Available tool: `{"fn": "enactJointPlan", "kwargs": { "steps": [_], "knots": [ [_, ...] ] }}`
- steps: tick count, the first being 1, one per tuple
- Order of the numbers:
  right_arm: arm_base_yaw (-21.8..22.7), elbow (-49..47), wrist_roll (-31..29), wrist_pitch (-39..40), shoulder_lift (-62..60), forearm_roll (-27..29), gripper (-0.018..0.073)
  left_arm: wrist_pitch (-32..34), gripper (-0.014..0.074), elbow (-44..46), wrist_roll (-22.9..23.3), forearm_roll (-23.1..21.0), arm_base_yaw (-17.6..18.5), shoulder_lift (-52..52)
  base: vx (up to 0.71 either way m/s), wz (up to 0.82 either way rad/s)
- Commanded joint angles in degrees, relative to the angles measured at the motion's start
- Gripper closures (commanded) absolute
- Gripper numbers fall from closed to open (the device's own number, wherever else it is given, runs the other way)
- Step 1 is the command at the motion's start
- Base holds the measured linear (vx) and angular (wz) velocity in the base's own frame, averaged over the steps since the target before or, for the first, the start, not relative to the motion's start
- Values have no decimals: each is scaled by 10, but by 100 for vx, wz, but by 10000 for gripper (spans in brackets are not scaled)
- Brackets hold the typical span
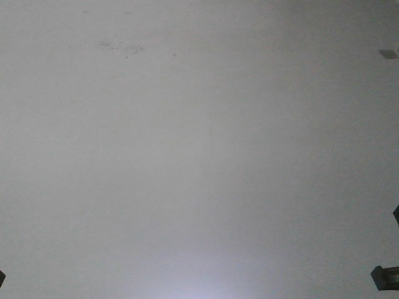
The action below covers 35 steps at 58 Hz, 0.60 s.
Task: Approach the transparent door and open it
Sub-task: 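Drive the base forward across the grey floor toward the wooden platform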
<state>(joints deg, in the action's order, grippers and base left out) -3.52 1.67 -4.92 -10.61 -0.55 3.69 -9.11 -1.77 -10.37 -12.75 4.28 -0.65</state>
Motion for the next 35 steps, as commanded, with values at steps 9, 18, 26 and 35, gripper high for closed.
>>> {"fn": "enactJointPlan", "kwargs": {
  "steps": [9,18,26,35],
  "knots": [
    [2,3,1,48,-9,0,564,51,594,-7,2,-6,3,-8,0,0],
    [2,3,1,48,-9,0,564,51,594,-7,2,-6,3,-8,0,0],
    [2,3,1,46,-9,0,564,51,594,-7,2,-6,3,-8,0,0],
    [2,3,1,45,-9,0,564,51,594,-7,2,-6,3,-8,0,0]
  ]
}}
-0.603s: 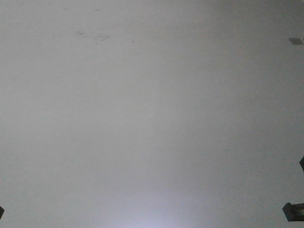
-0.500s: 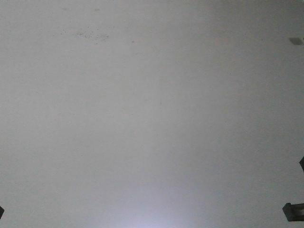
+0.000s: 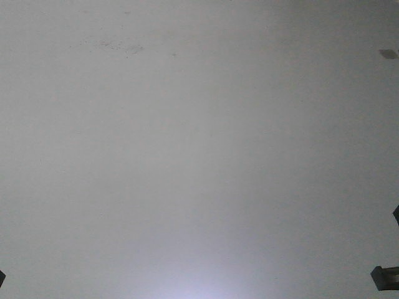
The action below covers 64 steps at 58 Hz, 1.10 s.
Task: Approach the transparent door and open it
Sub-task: 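Drive the base forward across the grey floor toward the wooden platform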
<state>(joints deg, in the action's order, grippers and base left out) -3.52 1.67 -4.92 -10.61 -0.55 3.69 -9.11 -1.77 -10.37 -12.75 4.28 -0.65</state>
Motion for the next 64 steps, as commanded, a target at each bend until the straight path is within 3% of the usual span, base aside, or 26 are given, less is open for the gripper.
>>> {"fn": "enactJointPlan", "kwargs": {
  "steps": [1,34,64],
  "knots": [
    [2,3,1,45,-9,0,564,51,594,-7,2,-6,3,-8,0,0],
    [2,3,1,45,-9,0,564,51,594,-7,2,-6,3,-8,5,0],
    [2,3,1,45,-9,0,564,51,594,-7,2,-6,3,-8,26,12]
  ]
}}
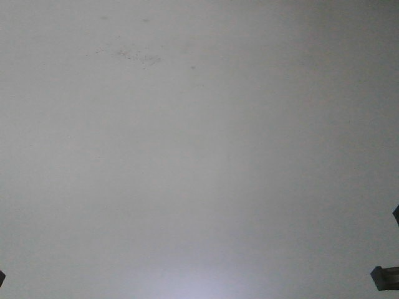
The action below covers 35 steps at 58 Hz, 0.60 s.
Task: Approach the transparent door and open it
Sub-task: 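Drive the base forward across the grey floor toward the wooden platform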
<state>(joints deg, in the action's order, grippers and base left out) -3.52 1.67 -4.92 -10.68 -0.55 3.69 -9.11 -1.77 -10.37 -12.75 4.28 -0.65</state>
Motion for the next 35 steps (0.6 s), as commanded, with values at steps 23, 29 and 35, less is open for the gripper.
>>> {"fn": "enactJointPlan", "kwargs": {
  "steps": [23,29,35],
  "knots": [
    [2,3,1,45,-9,0,564,51,594,-7,2,-6,3,-8,41,16],
    [2,3,1,45,-9,0,564,51,594,-7,2,-6,3,-8,44,26],
    [2,3,1,45,-9,0,564,51,594,-7,2,-6,3,-8,45,29]
  ]
}}
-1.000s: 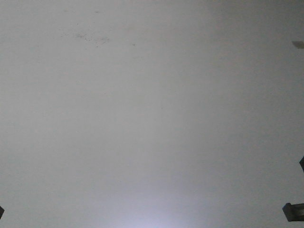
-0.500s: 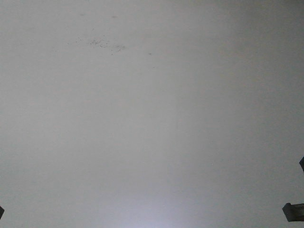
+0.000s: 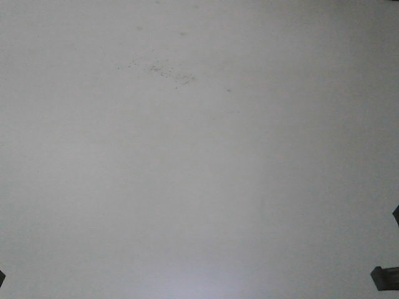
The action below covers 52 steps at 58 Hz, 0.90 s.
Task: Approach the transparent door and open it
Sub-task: 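Drive the base forward across the grey floor toward the wooden platform, then drive the base up to the transparent sliding door with silver handle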
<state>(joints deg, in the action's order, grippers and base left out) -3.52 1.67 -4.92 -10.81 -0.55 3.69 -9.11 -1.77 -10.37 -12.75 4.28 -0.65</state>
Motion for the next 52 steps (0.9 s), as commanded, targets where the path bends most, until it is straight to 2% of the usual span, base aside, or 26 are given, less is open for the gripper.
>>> {"fn": "enactJointPlan", "kwargs": {
  "steps": [1,52],
  "knots": [
    [2,3,1,47,-9,0,564,51,594,-7,2,-6,3,-8,46,31],
    [2,3,1,47,-9,0,564,51,594,-7,2,-6,3,-8,50,41]
  ]
}}
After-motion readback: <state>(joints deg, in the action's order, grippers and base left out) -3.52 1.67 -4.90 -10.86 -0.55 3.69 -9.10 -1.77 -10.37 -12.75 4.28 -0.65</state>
